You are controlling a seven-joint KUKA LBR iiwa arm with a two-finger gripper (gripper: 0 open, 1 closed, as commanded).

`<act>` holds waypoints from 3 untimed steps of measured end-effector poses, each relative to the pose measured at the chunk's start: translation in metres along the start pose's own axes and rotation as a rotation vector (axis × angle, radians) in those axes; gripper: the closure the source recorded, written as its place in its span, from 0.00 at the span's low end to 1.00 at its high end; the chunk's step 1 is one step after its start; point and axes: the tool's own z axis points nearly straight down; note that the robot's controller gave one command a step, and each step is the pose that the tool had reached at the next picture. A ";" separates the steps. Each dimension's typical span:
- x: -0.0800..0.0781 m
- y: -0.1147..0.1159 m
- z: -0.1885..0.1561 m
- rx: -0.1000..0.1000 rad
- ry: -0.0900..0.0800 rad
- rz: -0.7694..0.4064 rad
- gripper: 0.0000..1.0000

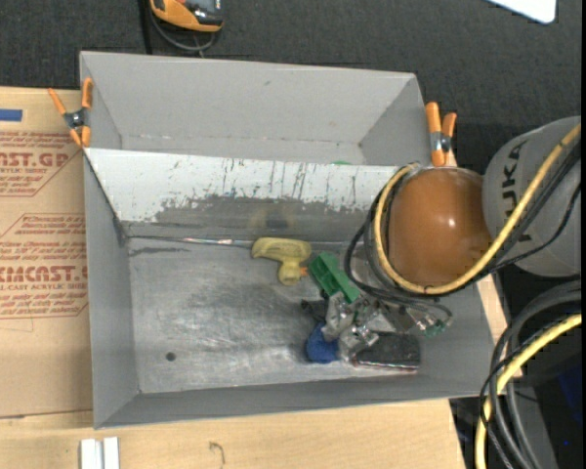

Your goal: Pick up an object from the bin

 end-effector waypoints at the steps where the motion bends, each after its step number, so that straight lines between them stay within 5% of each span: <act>1: -0.007 -0.007 -0.041 -0.007 0.010 -0.033 1.00; 2: -0.003 -0.008 -0.018 0.003 -0.006 0.001 1.00; 3: -0.005 -0.006 -0.194 -0.005 0.003 -0.301 1.00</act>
Offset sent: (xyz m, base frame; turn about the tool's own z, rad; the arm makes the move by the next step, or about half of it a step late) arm -0.0058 -0.0076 -0.0521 0.0506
